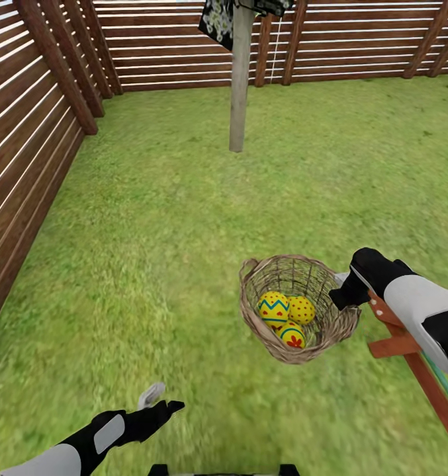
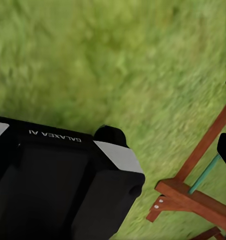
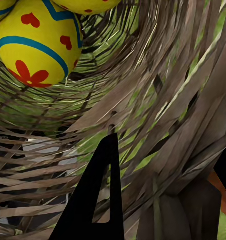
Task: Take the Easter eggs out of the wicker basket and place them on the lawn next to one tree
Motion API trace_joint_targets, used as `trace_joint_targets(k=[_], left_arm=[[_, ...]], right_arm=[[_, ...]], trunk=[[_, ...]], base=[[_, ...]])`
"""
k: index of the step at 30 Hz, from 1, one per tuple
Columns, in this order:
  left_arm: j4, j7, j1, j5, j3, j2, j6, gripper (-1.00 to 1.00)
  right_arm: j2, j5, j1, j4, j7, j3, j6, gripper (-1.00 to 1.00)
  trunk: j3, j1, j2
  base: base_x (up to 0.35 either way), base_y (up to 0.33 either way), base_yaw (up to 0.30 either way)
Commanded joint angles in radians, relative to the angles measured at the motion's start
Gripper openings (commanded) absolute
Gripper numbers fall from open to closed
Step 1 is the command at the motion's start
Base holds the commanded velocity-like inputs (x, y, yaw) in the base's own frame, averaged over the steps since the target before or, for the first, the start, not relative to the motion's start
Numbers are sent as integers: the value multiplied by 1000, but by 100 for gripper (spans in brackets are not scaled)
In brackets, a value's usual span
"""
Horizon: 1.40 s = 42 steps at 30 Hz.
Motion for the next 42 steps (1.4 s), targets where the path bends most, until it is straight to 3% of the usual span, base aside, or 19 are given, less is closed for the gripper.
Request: trace_joint_targets(k=[1, 33, 37, 42], left_arm=[[-1, -1, 0, 6, -3, 1, 5, 100], [-1, 0, 0, 6, -3, 1, 4, 100], [-1, 0, 0, 6, -3, -1, 4, 100], [-1, 0, 0, 5, -3, -2, 4, 100]], right_arm=[[-1, 0, 0, -2, 9, -4, 5, -100], [-5, -1, 0, -16, 10, -9, 4, -100], [-5, -4, 0, -138, 10, -10, 7, -100], [-5, -1, 0, -196, 29, -12, 8, -100]], trunk=[[-1, 1, 0], [-1, 1, 0], [-1, 1, 0], [-1, 1, 0]], base=[[338, 0, 0], [338, 0, 0], [338, 0, 0], [338, 0, 0]])
